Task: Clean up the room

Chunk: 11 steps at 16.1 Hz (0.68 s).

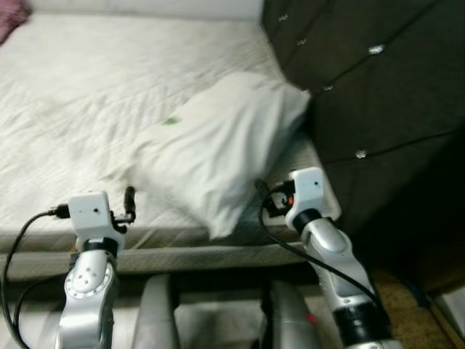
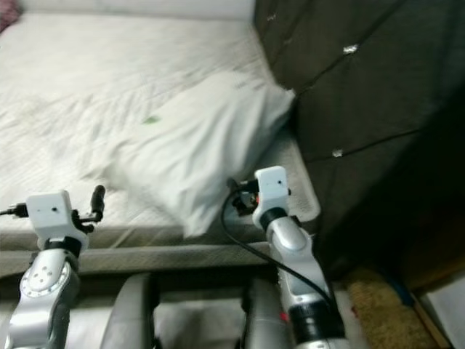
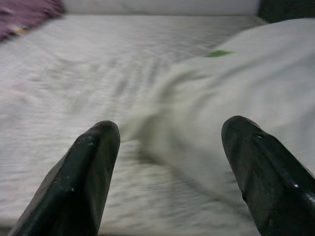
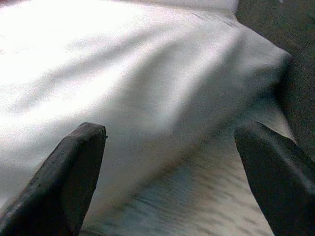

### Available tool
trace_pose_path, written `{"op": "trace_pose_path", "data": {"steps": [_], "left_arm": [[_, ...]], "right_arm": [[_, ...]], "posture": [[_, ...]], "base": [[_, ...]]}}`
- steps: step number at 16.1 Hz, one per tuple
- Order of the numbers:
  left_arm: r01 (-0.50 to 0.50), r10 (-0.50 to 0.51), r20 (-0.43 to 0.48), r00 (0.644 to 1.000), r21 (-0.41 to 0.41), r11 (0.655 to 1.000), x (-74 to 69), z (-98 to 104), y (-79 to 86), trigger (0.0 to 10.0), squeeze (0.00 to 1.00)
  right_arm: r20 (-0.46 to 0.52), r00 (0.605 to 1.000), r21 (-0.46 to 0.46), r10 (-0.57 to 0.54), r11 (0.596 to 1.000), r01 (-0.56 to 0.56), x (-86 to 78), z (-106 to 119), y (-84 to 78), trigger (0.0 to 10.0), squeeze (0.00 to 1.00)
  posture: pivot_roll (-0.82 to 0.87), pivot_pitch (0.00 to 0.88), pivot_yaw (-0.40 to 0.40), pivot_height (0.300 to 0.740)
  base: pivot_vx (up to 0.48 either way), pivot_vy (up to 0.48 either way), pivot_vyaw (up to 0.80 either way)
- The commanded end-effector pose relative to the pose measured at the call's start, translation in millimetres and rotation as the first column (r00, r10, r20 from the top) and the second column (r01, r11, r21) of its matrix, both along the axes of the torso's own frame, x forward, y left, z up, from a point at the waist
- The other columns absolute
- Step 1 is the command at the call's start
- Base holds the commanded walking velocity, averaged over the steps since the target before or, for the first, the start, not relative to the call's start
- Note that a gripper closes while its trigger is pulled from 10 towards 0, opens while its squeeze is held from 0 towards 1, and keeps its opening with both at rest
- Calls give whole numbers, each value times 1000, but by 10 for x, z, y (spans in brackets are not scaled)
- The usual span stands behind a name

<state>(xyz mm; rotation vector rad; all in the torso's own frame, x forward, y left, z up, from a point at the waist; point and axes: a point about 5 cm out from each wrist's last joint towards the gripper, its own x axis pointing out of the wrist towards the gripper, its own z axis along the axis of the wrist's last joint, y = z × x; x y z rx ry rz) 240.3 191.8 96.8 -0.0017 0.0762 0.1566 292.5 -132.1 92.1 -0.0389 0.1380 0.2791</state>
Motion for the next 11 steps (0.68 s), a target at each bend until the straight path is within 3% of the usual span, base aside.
{"op": "trace_pose_path", "data": {"steps": [1,5,11], "left_arm": [[31,-31,4,1000,-1,1000,18,26,-48,10000,0],[29,-29,-10,1000,-8,1000,12,5,-78,10000,0],[12,-12,-34,999,11,1000,-90,0,-15,10000,0]], "right_arm": [[-10,1000,10,-14,1000,14,12,6,-45,10000,0],[-35,999,13,9,1000,-9,16,-16,-33,10000,0],[-105,982,21,155,988,-153,28,-80,70,10000,0]], "posture": [[-40,48,-49,573],[-36,47,-51,573],[8,64,-58,573]], "base": [[356,0,0],[70,0,0],[0,0,0]]}}
